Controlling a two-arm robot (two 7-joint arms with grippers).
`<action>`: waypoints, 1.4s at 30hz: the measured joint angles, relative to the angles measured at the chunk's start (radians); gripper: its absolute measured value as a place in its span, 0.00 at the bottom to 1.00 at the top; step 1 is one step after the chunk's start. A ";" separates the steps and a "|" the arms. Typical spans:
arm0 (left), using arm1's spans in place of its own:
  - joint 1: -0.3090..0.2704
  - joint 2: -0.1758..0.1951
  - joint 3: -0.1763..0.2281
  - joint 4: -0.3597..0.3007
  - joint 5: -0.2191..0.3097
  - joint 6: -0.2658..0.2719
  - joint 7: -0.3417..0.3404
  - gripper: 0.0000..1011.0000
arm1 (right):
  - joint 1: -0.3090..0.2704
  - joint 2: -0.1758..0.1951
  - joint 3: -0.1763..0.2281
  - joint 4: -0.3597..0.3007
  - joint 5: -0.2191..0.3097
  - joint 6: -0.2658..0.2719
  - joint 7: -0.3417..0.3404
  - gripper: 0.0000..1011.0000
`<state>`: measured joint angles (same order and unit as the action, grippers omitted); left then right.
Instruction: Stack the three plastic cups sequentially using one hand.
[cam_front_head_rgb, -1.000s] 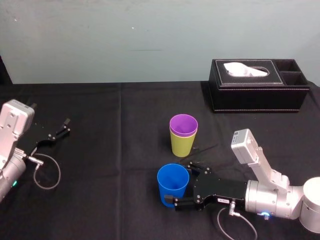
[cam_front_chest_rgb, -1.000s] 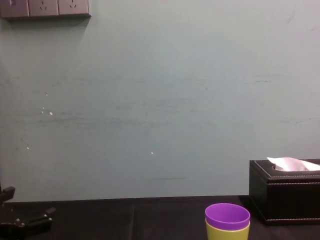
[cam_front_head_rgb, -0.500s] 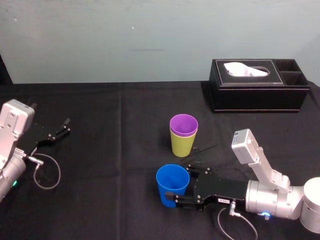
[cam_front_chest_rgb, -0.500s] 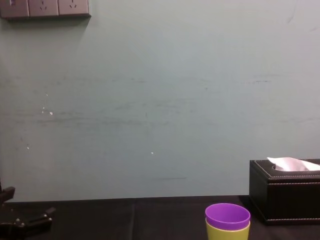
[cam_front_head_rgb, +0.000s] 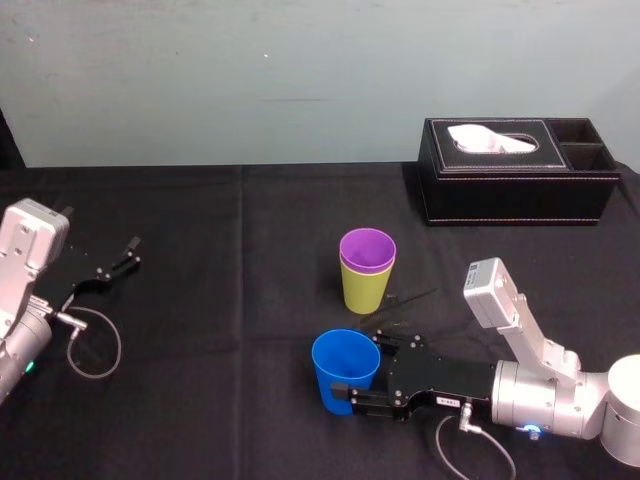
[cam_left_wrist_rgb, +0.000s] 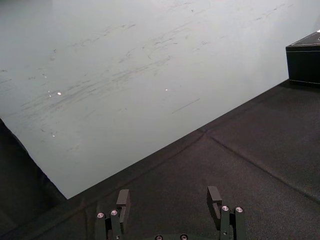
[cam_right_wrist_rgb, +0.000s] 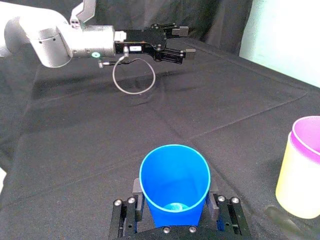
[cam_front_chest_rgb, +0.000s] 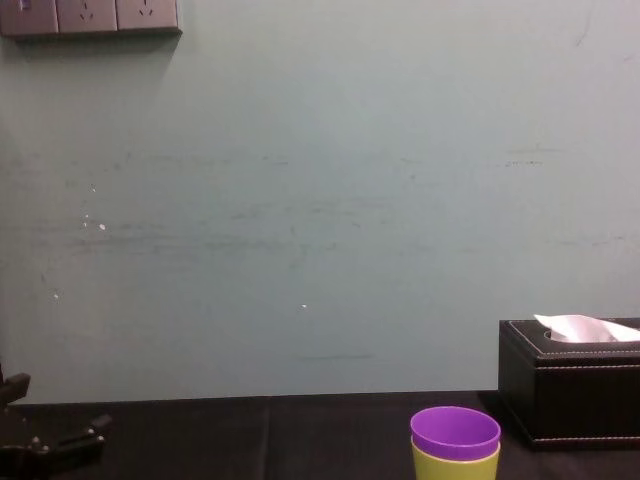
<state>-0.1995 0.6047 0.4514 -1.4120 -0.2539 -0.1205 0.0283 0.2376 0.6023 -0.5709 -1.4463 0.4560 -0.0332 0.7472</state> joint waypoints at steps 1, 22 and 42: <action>0.000 0.000 0.000 0.000 0.000 0.000 0.000 1.00 | 0.000 0.000 0.000 0.000 0.000 0.000 0.000 0.72; 0.000 0.000 0.000 0.000 0.000 0.000 0.000 1.00 | -0.018 0.037 0.030 -0.069 0.066 0.027 0.002 0.72; 0.000 0.000 0.000 0.000 0.000 0.000 0.000 1.00 | 0.012 0.140 0.115 -0.233 0.164 0.133 -0.073 0.72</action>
<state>-0.1995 0.6047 0.4514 -1.4120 -0.2539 -0.1206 0.0283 0.2501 0.7425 -0.4558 -1.6797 0.6203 0.0998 0.6740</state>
